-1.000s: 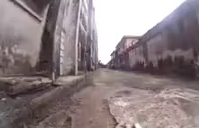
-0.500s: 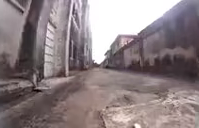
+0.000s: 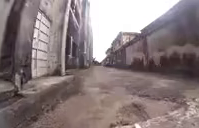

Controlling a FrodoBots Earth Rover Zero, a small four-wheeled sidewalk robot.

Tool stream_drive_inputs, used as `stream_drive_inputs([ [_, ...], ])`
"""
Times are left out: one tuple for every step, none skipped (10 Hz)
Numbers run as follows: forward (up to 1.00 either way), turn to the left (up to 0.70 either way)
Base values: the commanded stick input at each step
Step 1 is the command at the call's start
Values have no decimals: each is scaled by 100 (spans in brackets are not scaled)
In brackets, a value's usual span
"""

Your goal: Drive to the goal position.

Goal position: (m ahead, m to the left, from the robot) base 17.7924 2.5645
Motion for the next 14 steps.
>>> stream_drive_inputs([
  [100, 0],
  [100, 0],
  [100, 0],
  [100, 0],
  [100, 0],
  [100, 0],
  [100, 0],
  [100, 0],
  [100, 0],
  [100, 0],
  [100, 0],
  [100, 0],
  [100, 0],
  [100, 0],
])
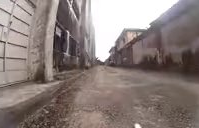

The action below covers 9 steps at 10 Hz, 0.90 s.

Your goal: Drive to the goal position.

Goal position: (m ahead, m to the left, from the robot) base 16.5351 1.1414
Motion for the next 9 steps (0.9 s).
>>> stream_drive_inputs([
  [100, 0],
  [100, 0],
  [100, 0],
  [100, 0],
  [100, 0],
  [100, 0],
  [100, 0],
  [100, 0],
  [100, 0],
])
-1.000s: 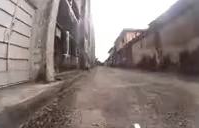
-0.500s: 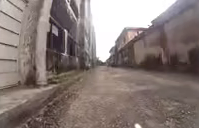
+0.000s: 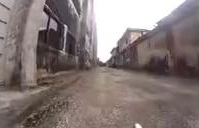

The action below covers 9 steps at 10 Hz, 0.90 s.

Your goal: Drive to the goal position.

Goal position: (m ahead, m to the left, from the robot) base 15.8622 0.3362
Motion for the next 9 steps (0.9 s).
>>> stream_drive_inputs([
  [100, 0],
  [100, 0],
  [100, 0],
  [100, 0],
  [100, 0],
  [100, 0],
  [100, 0],
  [100, 0],
  [100, 0],
])
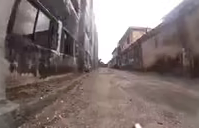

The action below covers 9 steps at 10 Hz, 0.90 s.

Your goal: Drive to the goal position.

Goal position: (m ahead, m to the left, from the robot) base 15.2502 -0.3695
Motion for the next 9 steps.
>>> stream_drive_inputs([
  [100, 0],
  [100, 0],
  [100, 0],
  [100, 0],
  [100, 0],
  [100, 0],
  [100, -4],
  [100, -19],
  [100, -27],
])
